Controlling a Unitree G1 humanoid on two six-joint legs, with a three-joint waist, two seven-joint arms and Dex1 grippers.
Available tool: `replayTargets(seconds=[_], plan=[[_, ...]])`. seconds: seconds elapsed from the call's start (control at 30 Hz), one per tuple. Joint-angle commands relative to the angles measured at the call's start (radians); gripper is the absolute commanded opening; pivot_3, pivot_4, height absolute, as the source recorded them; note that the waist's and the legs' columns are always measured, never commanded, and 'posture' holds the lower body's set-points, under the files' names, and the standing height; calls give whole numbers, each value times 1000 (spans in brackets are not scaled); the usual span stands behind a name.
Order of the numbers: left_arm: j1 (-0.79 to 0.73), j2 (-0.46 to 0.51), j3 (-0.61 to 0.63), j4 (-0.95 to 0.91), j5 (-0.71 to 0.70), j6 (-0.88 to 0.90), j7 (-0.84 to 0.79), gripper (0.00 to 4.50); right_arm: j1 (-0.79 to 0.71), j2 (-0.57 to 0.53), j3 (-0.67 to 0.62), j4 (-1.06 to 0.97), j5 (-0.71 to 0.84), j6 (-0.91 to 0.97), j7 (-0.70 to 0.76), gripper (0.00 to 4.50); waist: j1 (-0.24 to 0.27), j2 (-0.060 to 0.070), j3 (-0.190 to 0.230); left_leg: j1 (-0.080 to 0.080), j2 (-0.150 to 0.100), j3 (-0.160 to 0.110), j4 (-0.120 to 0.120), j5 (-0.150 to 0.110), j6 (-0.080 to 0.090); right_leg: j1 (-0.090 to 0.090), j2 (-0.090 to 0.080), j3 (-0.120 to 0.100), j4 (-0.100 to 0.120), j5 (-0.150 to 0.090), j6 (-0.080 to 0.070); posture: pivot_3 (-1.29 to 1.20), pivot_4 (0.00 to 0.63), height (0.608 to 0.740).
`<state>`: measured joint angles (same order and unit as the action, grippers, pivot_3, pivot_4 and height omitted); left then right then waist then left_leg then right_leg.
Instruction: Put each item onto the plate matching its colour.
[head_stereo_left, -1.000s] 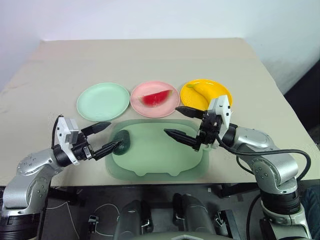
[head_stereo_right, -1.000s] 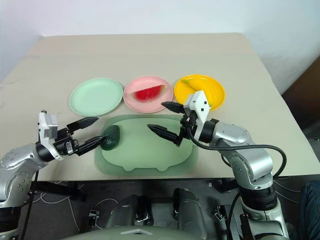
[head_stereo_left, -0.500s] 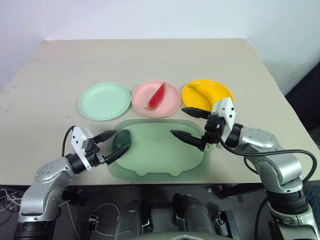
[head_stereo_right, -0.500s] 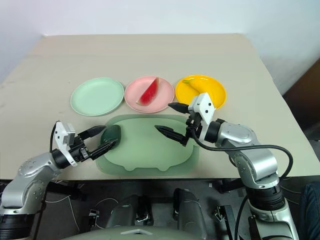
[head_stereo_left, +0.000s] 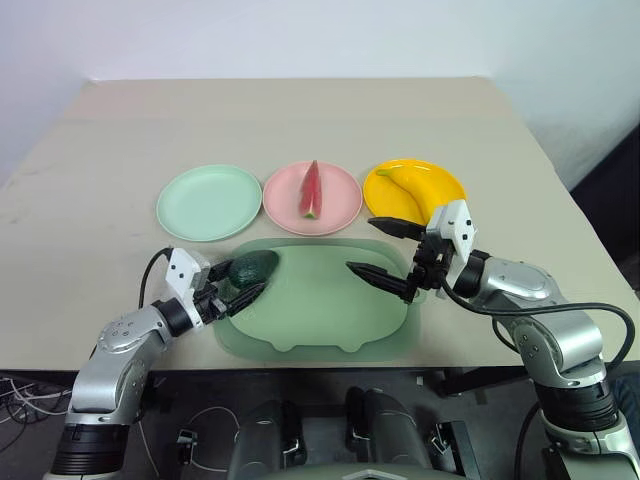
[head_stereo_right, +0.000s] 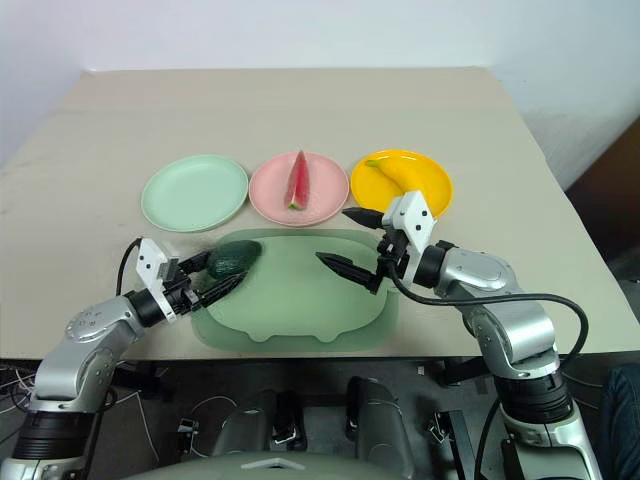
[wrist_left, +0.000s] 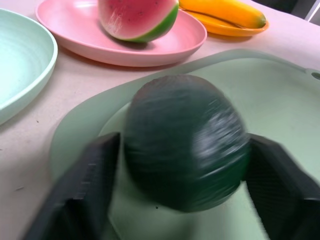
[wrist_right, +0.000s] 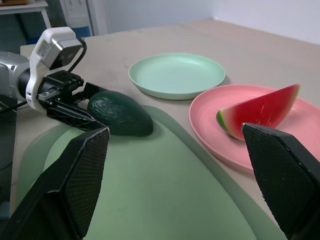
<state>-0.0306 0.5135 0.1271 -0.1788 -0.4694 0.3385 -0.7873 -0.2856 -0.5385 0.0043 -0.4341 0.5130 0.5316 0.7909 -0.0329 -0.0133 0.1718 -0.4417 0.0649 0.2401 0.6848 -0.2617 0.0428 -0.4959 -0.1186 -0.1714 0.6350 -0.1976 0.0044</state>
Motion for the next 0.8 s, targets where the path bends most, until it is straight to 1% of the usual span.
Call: replayTargets(seconds=[0.03,0.23,0.4,0.5,0.63,0.8], plan=[[-11,5,0,-67,-23,12,-2,2882,11,-6,-12,-24,-4,-31,-4,4500,1,0,0,0,0,0,0,0,0,0,0,0,0,0,0,0,150,696],[-38,12,22,-112,-46,57,22,2882,30,-12,-9,-18,-14,-51,0,4500,15,0,0,0,0,0,0,0,0,0,0,0,0,0,0,0,150,696],[-108,30,88,-93,-45,66,81,2882,32,-12,-11,-23,-2,-50,16,4500,19,0,0,0,0,0,1,0,0,0,0,0,0,0,0,0,150,696],[-191,41,125,-18,-26,66,140,2882,41,-7,-5,-28,-2,-51,19,4500,22,0,0,0,0,0,1,0,0,1,0,0,0,0,0,0,150,696],[-296,38,142,94,-12,57,175,2882,49,6,8,-32,-2,-52,15,4500,21,0,0,0,0,-1,2,0,0,2,0,-1,0,1,1,0,150,696],[-420,60,81,284,109,59,236,2882,51,15,22,-38,-8,-53,-3,4500,20,0,0,1,0,-1,2,0,0,2,1,-1,1,2,3,0,150,696]])
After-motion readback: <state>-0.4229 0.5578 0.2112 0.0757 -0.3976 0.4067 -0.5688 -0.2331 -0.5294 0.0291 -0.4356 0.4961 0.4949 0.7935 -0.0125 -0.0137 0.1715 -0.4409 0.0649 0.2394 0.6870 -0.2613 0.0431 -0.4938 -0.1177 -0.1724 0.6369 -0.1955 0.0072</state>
